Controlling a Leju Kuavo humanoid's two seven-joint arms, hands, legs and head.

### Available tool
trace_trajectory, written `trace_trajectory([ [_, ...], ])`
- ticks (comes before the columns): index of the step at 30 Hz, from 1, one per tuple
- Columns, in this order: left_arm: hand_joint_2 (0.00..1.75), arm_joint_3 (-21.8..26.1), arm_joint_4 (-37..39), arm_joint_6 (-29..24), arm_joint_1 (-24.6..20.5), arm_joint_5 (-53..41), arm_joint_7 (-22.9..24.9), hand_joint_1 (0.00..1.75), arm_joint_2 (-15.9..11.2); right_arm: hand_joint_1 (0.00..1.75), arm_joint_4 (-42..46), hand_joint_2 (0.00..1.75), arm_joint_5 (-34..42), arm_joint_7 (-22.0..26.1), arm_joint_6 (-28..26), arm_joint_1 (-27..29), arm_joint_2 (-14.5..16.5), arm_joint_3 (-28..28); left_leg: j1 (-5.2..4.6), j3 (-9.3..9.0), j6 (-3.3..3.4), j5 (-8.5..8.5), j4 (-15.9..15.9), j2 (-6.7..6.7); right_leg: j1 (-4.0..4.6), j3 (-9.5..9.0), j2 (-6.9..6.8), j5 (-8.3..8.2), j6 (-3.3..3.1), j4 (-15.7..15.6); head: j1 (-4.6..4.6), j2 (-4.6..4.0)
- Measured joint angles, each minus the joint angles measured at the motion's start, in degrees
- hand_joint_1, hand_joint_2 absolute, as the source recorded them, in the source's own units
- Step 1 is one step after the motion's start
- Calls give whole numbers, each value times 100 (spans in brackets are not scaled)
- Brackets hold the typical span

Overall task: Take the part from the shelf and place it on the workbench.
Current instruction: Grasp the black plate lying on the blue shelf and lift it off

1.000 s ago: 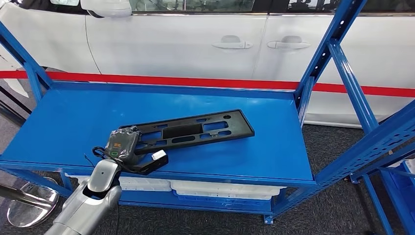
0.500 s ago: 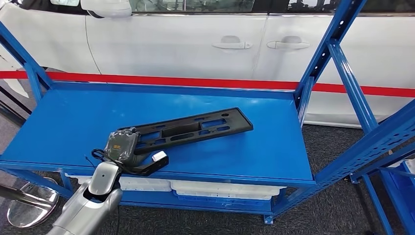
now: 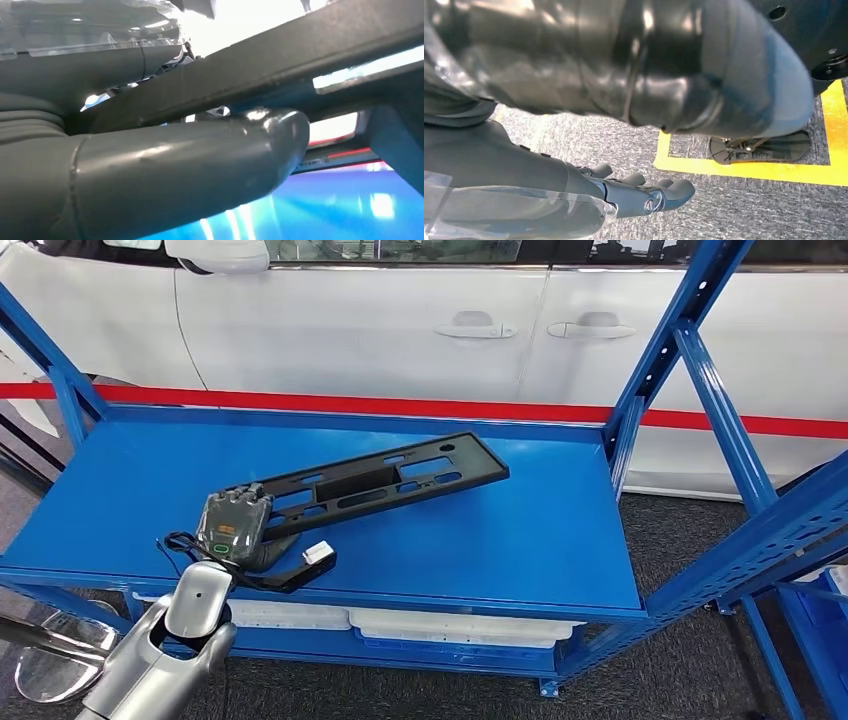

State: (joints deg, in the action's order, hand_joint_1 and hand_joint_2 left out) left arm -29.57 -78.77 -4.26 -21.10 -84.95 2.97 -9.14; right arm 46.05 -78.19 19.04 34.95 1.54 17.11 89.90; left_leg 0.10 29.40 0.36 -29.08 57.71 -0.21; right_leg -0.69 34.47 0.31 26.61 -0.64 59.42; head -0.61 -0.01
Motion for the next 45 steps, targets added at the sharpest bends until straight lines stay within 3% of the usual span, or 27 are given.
trace_trajectory([
  [6, 0, -54, -502, 39, -2, -86, -7, 175, -138, 0, 0, 0, 1, 0, 0, -1, 0, 0, -1, 6, 1, -4, 0, 1, -1, 5, 1, 1, 0, -1, 0, -1],
  [19, 0, -306, -857, 49, -50, -428, -233, 175, -388, 0, -4, 0, -40, 6, 1, -1, 0, 0, -4, 17, 8, -8, 16, 0, -6, 13, 1, -3, 6, -8, 0, 1],
  [24, 0, -549, -988, 138, -193, -470, -392, 175, -591, 0, -28, 0, -131, 53, -10, -1, -2, 0, -8, 49, 32, -20, 61, 0, -15, 22, 1, -21, 35, -13, 0, -1],
  [27, 0, -666, -1032, 139, -265, -489, -420, 175, -674, 0, -57, 0, -141, 73, -13, -1, -4, 1, 5, 49, 88, 34, 49, 2, -10, 21, 4, -64, 105, -34, 0, -2],
  [29, 0, -738, -1050, 139, -302, -490, -432, 175, -704, 0, -67, 0, -142, 74, -13, -1, -15, 1, 35, 41, 159, 133, -45, 27, -2, 72, 2, 61, 152, 79, -1, -1],
  [32, 0, -848, -1056, 136, -323, -490, -451, 175, -746, 0, -82, 0, -149, 76, -13, 0, -37, 0, 43, 95, 228, 215, -95, 60, -13, 426, -2, 644, 180, 974, 0, -1],
  [33, 0, -885, -1056, 134, -322, -490, -457, 175, -756, 0, -88, 0, -152, 75, -13, 1, -43, 0, 39, 120, 229, 221, -82, 64, -17, 535, -3, 763, 192, 1276, 0, 0],
  [34, 0, -923, -1056, 131, -321, -490, -463, 175, -768, 0, -95, 0, -156, 75, -11, 2, -49, 0, 37, 142, 228, 225, -62, 67, -22, 567, -4, 774, 202, 1418, 0, 0],
  [35, 0, -958, -1056, 128, -321, -490, -469, 175, -780, 0, -102, 0, -158, 74, -10, 2, -56, 0, 38, 164, 224, 226, -37, 69, -31, 506, -5, 681, 208, 1362, 0, 0],
  [37, 0, -1009, -1056, 122, -321, -490, -475, 175, -799, 0, -110, 0, -158, 74, -8, 0, -72, -1, 41, 210, 200, 213, 33, 69, -54, 146, -8, 359, 199, 728, 0, 0],
  [39, 0, -1038, -1056, 113, -324, -490, -474, 175, -818, 0, -116, 0, -157, 75, -6, -2, -84, -2, 26, 273, 137, 203, 105, 62, -38, -137, -4, 193, 153, 171, 0, 1],
  [41, 0, -1057, -1056, 102, -326, -490, -471, 175, -838, 0, -120, 0, -156, 76, -4, -2, -91, 0, 14, 320, 59, 229, 133, 57, -1, -161, 4, 180, 95, 61, 0, 1],
  [43, 0, -1075, -1056, 84, -329, -490, -466, 175, -865, 0, -121, 0, -156, 77, -1, -1, -97, 0, 23, 354, -7, 210, 161, 52, -19, -132, -1, 131, 10, 12, 0, 0],
  [45, 0, -1094, -1056, 49, -333, -490, -460, 175, -893, 0, -122, 0, -145, 77, 4, -4, -98, -2, 41, 465, -65, -75, 445, 46, -45, -86, -16, 52, -97, -39, 1, 0],
])
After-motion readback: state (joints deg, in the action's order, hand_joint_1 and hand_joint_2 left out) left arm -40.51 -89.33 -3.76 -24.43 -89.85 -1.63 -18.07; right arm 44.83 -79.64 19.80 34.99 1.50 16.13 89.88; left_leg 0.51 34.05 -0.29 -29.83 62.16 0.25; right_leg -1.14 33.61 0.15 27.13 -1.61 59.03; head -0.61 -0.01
